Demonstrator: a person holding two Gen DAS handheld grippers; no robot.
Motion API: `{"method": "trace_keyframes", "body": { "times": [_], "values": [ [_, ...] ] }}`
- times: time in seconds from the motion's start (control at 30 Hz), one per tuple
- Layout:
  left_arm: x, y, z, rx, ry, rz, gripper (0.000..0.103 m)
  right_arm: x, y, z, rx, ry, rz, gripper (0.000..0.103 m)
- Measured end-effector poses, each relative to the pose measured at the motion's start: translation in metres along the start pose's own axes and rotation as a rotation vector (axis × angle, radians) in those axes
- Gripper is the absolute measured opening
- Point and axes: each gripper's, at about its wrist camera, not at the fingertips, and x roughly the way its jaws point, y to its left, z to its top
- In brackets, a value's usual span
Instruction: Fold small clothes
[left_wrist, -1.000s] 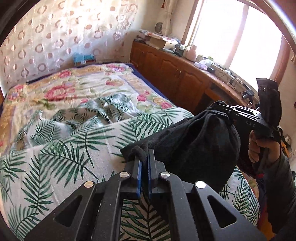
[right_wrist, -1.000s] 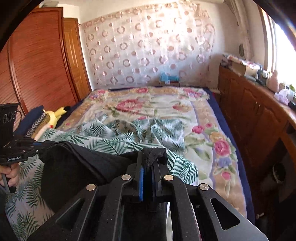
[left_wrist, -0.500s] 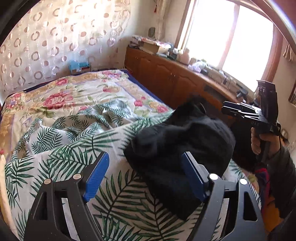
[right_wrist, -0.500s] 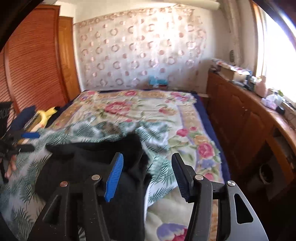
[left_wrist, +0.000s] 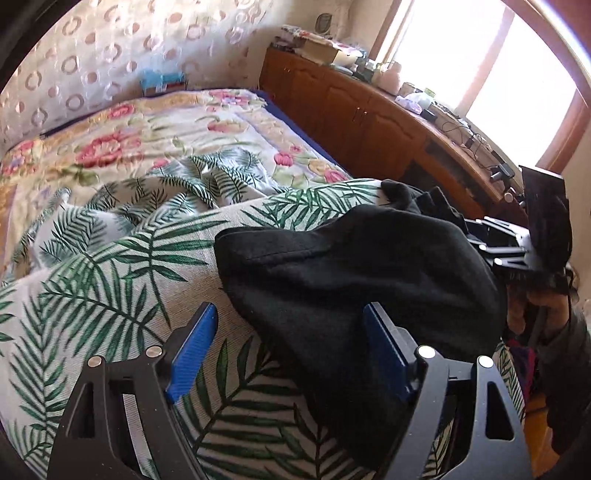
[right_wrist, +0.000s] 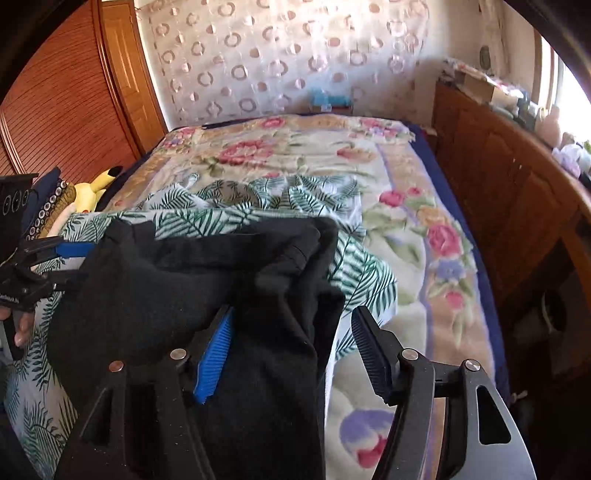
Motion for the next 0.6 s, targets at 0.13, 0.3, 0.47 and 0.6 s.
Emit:
{"method": "trace_keyframes", "body": {
  "times": [0.13, 0.3, 0.47, 0.6],
  "values": [
    [0.005, -0.001, -0.002, 0.004, -0.005, -0.005, 0.081, 0.002, -0.005, 0.007, 0.019, 0.011, 0.015, 0.066],
    [0.006, -0.005, -0.004, 0.023, -0.021, -0.013, 0.071, 0.012, -0.007, 0.005, 0.034, 0.027, 0.072, 0.057],
    [0.007, -0.004, -0.002, 0.004, -0.014, -0.076, 0.048, 0.015, -0.001, 0.004, 0.005, 0.025, 0.093, 0.034],
    [0.005, -0.003, -0.002, -0.014, -0.009, -0.11, 0.015, 0.018, -0.003, 0.003, -0.023, 0.021, 0.133, 0.022]
  ]
}}
